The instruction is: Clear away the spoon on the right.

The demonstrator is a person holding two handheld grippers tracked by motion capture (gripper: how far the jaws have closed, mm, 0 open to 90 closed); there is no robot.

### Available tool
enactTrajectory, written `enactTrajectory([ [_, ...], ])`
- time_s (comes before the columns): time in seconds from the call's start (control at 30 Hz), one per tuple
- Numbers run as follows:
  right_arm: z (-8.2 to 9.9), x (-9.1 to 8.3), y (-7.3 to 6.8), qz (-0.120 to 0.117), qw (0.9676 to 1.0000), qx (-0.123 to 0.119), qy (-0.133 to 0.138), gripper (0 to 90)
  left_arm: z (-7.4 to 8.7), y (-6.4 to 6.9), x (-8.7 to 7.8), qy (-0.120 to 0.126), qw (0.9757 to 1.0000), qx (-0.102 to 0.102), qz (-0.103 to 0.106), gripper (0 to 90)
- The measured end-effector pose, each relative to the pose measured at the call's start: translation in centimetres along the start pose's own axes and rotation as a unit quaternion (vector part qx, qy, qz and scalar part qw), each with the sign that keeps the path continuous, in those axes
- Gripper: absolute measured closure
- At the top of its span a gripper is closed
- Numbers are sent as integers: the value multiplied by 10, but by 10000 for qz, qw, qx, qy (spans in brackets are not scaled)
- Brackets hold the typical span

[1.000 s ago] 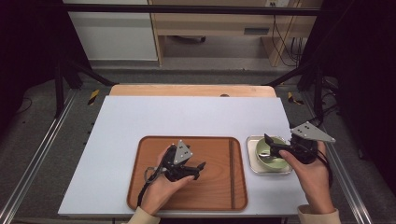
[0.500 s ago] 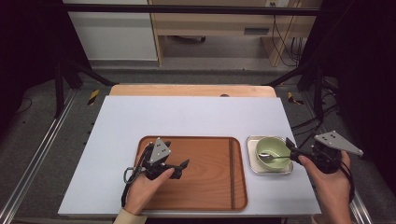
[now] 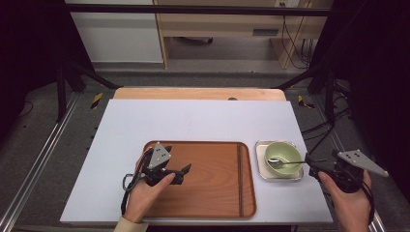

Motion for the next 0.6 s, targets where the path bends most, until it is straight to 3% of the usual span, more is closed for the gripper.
enactTrajectory([
  [0.3,14,-4,7,154,9997,166,-116,154,1,-1,-1,-28,10000,27,-40,94],
  [0.6,36,14,15,129,9976,542,-401,202,5,3,3,-113,9999,81,-6,102],
])
Point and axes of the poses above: each handheld gripper's, and its own axes: x roughly forward along the jaws, z roughly out of its underside, y roughly to its right, the point moved 8 cm from there along x, roughly forward along the jaws, and after that the axes turned 5 degrees about x, right-handed, at the moved point
